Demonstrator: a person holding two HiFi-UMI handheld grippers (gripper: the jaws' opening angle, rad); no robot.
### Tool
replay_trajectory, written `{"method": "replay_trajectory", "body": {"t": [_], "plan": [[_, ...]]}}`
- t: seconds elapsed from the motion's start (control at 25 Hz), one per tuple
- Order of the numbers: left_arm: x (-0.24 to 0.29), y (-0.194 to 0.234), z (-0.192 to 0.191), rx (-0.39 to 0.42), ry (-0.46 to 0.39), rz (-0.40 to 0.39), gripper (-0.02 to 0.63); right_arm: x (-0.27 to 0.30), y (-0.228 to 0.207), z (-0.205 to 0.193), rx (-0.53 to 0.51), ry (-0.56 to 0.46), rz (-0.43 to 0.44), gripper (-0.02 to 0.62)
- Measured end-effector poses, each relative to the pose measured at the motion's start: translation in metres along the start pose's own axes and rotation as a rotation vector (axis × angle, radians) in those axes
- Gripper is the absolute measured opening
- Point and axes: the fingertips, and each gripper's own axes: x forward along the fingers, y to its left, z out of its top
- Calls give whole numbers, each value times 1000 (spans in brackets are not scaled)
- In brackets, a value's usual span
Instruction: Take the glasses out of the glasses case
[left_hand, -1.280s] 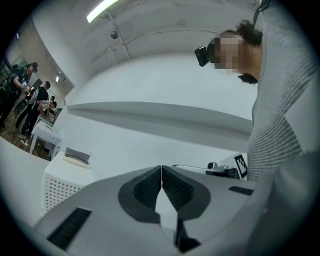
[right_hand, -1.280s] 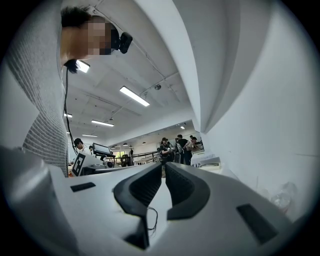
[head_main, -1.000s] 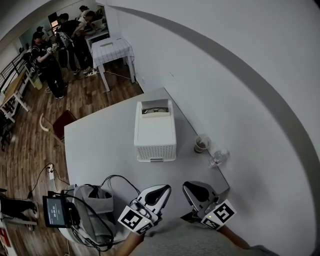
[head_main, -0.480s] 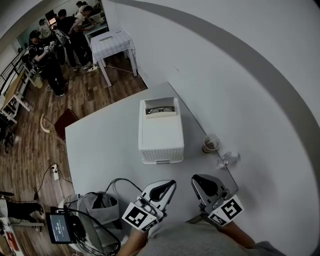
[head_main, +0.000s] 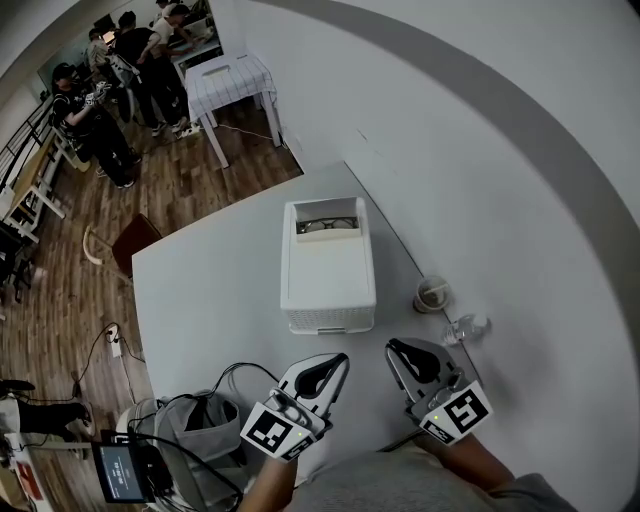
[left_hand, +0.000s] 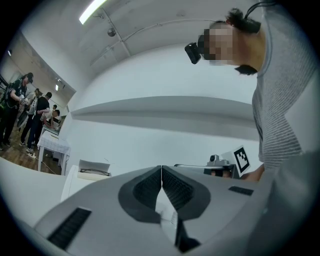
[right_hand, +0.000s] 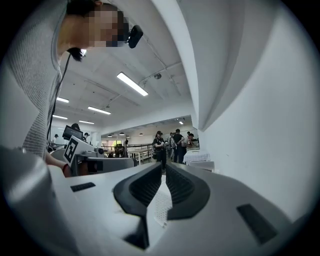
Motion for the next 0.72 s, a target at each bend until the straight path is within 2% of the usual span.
{"method": "replay_trajectory", "body": {"t": [0.12,0.32,0.48,0.72], "plan": [[9,19,9,29,-6,4,12,18,-9,7,-71,1,6,16],[25,52,25,82,-15,20,12,54,-21,21,-122,-13,36,23],[37,79,46,113,-39,43,12,95,-31,38,-186,6,92,72],[56,109,58,146,-2,50,14,134,-48,51,-282,41,117,107]]}}
